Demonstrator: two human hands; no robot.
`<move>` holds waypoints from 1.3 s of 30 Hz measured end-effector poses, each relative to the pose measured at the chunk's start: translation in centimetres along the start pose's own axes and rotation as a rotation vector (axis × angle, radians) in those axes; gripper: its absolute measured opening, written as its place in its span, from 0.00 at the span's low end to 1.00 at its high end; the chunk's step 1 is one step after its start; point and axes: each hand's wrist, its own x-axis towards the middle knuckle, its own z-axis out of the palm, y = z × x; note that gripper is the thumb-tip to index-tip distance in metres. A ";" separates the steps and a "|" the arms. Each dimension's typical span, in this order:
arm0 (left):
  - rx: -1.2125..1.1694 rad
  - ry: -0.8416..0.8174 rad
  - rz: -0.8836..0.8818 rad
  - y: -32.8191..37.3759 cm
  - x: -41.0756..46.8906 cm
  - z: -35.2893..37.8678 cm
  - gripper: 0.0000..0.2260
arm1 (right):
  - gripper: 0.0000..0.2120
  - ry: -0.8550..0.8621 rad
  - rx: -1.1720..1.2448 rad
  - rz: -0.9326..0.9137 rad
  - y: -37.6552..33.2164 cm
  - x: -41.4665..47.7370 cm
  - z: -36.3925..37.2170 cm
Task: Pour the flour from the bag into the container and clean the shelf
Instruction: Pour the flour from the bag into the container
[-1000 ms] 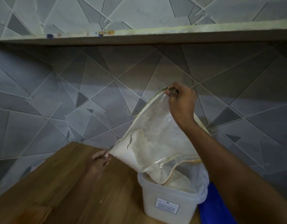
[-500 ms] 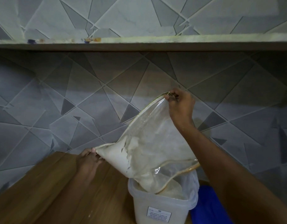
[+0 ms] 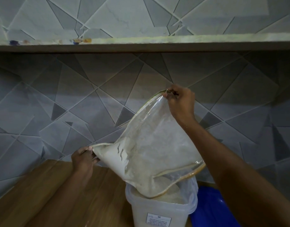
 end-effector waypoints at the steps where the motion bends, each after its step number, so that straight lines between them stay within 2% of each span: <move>1: 0.002 0.009 0.004 0.0 0.0 0.2 0.08 | 0.03 -0.008 -0.001 0.001 0.1 0.1 0.0; 4: 0.010 0.006 0.045 0.3 -0.2 1.0 0.09 | 0.04 0.033 -0.004 0.024 0.3 0.3 -0.3; 7: 0.024 0.027 0.057 0.4 0.1 1.5 0.06 | 0.03 0.030 0.010 0.022 0.6 0.5 -0.5; 10: 0.049 0.003 0.086 0.7 0.3 1.8 0.04 | 0.04 0.111 0.004 0.019 0.9 0.6 -0.6; 13: 0.070 0.006 0.091 0.7 0.3 2.0 0.04 | 0.03 0.077 0.021 0.024 1.1 0.5 -0.8; 19: 0.094 0.020 0.096 1.2 -0.1 2.9 0.04 | 0.05 0.117 0.064 0.027 1.4 0.8 -1.5; 27: 0.159 -0.010 0.153 1.8 -0.5 3.7 0.10 | 0.07 0.165 0.086 0.019 1.7 0.5 -2.5; 29: 0.165 -0.018 0.168 2.0 -0.7 4.0 0.11 | 0.05 0.134 0.076 0.024 1.9 0.6 -2.8; 33: 0.170 -0.055 0.196 2.3 -1.5 4.3 0.11 | 0.05 0.239 0.091 0.077 2.3 0.4 -2.9; 39: 0.168 -0.044 0.185 2.8 -1.8 4.7 0.10 | 0.07 0.239 0.105 0.036 1.8 0.2 -3.2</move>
